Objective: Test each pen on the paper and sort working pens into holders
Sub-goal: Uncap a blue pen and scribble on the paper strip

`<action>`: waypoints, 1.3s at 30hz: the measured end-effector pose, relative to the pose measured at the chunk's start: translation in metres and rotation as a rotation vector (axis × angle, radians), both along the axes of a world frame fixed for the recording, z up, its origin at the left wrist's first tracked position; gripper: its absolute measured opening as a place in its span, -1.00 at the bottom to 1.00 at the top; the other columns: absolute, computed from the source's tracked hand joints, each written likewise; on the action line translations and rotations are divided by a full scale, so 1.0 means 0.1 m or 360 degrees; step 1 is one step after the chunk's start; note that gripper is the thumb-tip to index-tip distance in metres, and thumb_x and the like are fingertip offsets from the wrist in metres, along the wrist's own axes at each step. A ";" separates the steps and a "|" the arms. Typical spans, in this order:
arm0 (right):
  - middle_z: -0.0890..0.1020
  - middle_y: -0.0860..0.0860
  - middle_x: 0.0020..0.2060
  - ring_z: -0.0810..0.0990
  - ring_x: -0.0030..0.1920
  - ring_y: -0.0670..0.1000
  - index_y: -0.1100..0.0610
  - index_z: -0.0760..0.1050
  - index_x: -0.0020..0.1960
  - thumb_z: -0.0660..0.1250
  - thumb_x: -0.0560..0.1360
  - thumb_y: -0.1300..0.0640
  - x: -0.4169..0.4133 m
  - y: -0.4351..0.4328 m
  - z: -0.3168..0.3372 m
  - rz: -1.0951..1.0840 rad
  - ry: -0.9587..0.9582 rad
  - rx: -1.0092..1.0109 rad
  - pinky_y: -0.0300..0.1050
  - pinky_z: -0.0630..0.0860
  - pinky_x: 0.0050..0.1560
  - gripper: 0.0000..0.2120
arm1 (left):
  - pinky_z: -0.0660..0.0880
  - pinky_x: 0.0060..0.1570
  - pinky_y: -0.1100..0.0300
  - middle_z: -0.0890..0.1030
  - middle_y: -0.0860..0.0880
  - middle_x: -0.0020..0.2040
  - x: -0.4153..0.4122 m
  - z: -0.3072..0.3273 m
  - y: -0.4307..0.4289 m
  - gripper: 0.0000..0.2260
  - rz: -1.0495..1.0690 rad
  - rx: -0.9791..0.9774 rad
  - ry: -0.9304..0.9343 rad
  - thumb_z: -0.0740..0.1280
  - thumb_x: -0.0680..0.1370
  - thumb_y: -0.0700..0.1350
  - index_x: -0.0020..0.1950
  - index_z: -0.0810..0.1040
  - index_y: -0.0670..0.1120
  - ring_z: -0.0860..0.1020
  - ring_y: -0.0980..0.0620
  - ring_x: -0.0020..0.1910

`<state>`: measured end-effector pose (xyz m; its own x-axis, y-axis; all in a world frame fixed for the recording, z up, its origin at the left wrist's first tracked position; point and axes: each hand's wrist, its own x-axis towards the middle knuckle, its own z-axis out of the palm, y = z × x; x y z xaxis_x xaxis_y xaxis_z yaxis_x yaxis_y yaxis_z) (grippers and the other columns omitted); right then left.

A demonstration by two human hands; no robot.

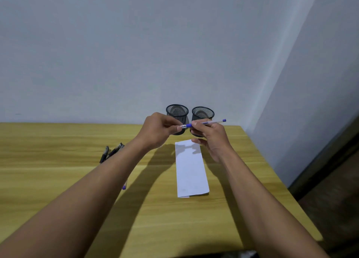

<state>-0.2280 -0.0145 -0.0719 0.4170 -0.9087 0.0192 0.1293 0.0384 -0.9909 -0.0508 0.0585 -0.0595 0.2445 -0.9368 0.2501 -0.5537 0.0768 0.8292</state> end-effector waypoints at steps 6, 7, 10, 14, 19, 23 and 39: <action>0.70 -0.11 -0.32 0.68 -0.19 -0.14 0.14 0.65 -0.07 0.46 0.54 0.17 0.04 0.08 0.05 -0.0009 -0.0107 0.0053 -0.14 0.64 -0.14 -0.96 | 0.64 -0.04 0.18 0.69 -0.28 -0.08 -0.06 0.02 0.09 -0.92 -0.0017 -0.0089 0.0633 0.45 0.51 -0.26 -0.01 0.71 -0.21 0.64 -0.01 -0.18; 0.69 -0.12 -0.34 0.67 -0.23 -0.16 0.15 0.64 -0.07 0.46 0.55 0.17 0.06 0.10 0.06 -0.0023 -0.0128 0.0044 -0.16 0.64 -0.16 -0.95 | 0.63 -0.06 0.21 0.68 -0.28 -0.09 -0.08 0.02 0.10 -0.90 -0.0011 -0.0099 0.0664 0.44 0.52 -0.27 0.00 0.70 -0.25 0.64 -0.02 -0.19; 0.68 -0.10 -0.36 0.66 -0.28 -0.17 0.19 0.63 -0.05 0.46 0.54 0.20 0.09 0.14 0.06 -0.0047 -0.0116 -0.0038 -0.18 0.65 -0.21 -0.95 | 0.61 -0.11 0.28 0.66 -0.22 -0.16 -0.11 0.01 0.13 -0.88 0.0017 -0.0128 0.0718 0.40 0.54 -0.30 0.03 0.67 -0.31 0.62 -0.02 -0.22; 0.72 -0.04 -0.25 0.71 -0.16 -0.13 0.15 0.65 -0.09 0.48 0.52 0.19 0.10 0.18 0.03 0.0002 -0.0055 -0.0030 -0.14 0.66 -0.18 -0.96 | 0.63 -0.03 0.14 0.66 -0.12 -0.22 -0.06 -0.03 0.17 -0.89 0.0011 -0.0078 0.0700 0.41 0.54 -0.27 0.01 0.68 -0.27 0.63 0.05 -0.23; 0.70 0.02 -0.24 0.69 -0.16 -0.04 0.17 0.69 -0.06 0.50 0.49 0.19 -0.05 0.08 0.13 0.0026 -0.0130 0.0108 -0.09 0.66 -0.12 -0.95 | 0.65 -0.01 0.04 0.68 -0.05 -0.16 0.17 0.08 0.23 -0.91 0.0052 0.0024 0.0598 0.43 0.54 -0.20 -0.01 0.70 -0.19 0.63 0.04 -0.13; 0.72 0.06 -0.23 0.65 -0.16 -0.02 0.11 0.75 -0.16 0.53 0.46 0.23 -0.15 -0.05 0.19 0.0082 0.0467 -0.0466 -0.10 0.61 -0.09 -0.95 | 0.65 -0.03 0.04 0.66 -0.06 -0.20 0.19 0.10 0.21 -0.95 0.0089 -0.0046 0.0447 0.46 0.52 -0.17 -0.06 0.71 -0.12 0.59 0.03 -0.19; 0.68 -0.06 -0.38 0.65 -0.23 -0.05 -0.02 0.60 -0.09 0.44 0.53 0.09 -0.25 -0.88 0.32 -0.0427 0.0713 -0.0790 0.09 0.63 0.00 -0.96 | 0.38 -0.14 0.21 0.65 -0.07 -0.17 -0.83 -0.37 -0.80 -0.87 0.0448 0.0077 0.0401 0.39 0.55 -0.06 -0.04 0.62 -0.12 0.59 -0.09 -0.11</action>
